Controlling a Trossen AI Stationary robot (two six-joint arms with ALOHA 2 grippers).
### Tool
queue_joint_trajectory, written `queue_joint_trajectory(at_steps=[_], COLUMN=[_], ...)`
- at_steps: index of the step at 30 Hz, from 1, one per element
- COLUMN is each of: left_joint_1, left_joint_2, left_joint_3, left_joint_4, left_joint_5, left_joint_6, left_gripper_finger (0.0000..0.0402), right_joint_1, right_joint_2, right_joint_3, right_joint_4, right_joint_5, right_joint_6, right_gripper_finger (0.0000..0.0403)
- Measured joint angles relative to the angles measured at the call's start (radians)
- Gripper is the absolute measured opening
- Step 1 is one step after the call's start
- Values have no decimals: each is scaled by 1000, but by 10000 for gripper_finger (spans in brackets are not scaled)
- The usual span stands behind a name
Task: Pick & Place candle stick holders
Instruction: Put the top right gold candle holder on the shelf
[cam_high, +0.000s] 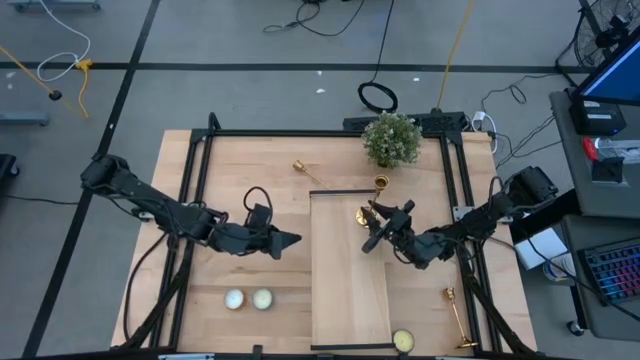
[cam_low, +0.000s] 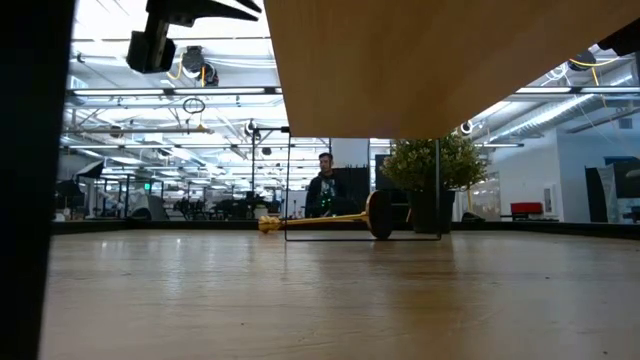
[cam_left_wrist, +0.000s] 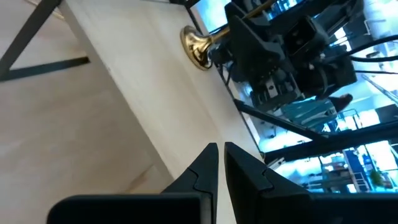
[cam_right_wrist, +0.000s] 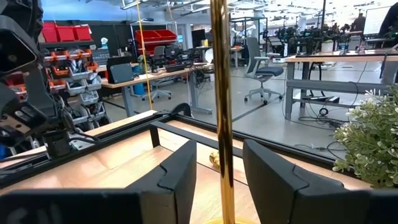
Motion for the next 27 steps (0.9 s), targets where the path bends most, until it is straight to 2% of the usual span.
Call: queue_joint_trajectory(at_steps=[9,18,21,27], left_joint_1=[6,6,6,6], left_joint_2=[0,0,0,0], left_joint_3=[0,0,0,0], left_joint_4=[-5,-5,-5,-5], left_joint_5=[13,13,13,13], left_joint_6=[6,8,10,22], left_gripper_finger=[31,31,31,31], right_joint_1=[0,-1,-1,5], right_joint_2=[-6,-64,-97,-172], right_joint_3=[0,1,1,1], right_joint_4=[89,74,57,5], right_joint_5=[-27,-50,-49,-49], right_joint_6=[-79,-115,-132,-130], right_gripper_finger=[130,134,153,223])
